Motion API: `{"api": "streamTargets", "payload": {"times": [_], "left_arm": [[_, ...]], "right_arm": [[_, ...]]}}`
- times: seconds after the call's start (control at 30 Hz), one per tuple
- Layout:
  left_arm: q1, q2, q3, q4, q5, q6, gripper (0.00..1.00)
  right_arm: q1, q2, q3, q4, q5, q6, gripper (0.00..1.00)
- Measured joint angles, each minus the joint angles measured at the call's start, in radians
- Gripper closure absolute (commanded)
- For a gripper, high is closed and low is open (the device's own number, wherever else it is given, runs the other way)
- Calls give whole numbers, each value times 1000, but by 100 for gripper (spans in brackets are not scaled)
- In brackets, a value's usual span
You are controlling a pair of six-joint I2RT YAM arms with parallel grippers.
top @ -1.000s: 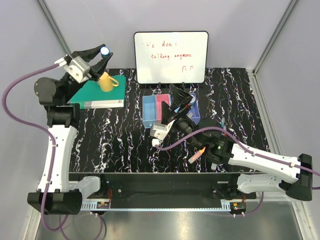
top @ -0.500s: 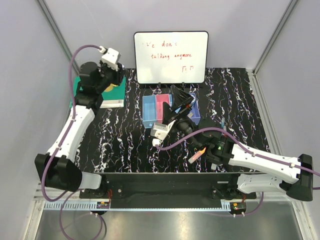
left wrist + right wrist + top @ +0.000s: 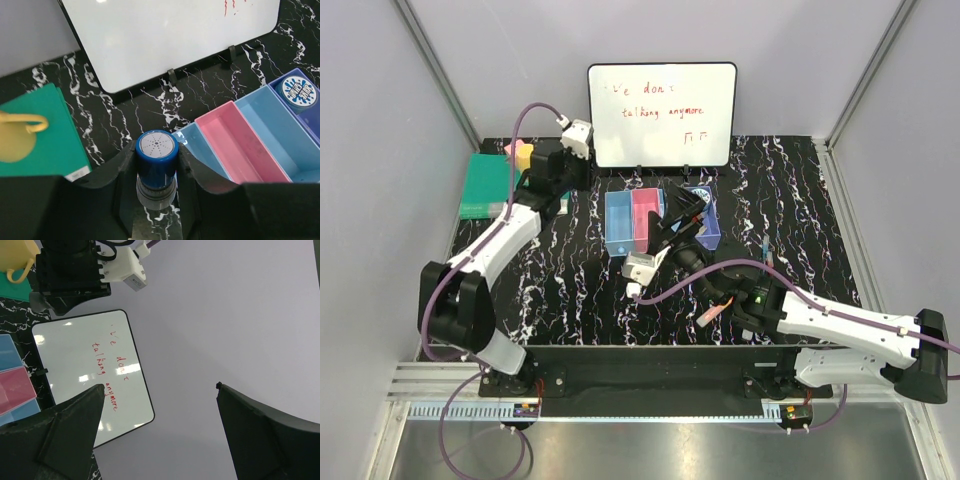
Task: Sort the stationery into containers
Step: Place the stationery in the storage box.
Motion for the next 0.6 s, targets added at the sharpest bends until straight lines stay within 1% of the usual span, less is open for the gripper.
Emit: {"api": "streamTargets", "payload": {"times": [0.1, 0.23, 0.6], "left_arm": [[-2, 51, -4, 27, -13, -69, 100], [-25, 105, -18, 69, -47, -123, 100], [-207, 177, -39, 113, -249, -191, 100]], "right_arm": [[0, -2, -9, 0, 0, 0, 0], [0, -2, -24, 0, 1, 0, 0], [0, -5, -39, -2, 17, 1, 0]]}}
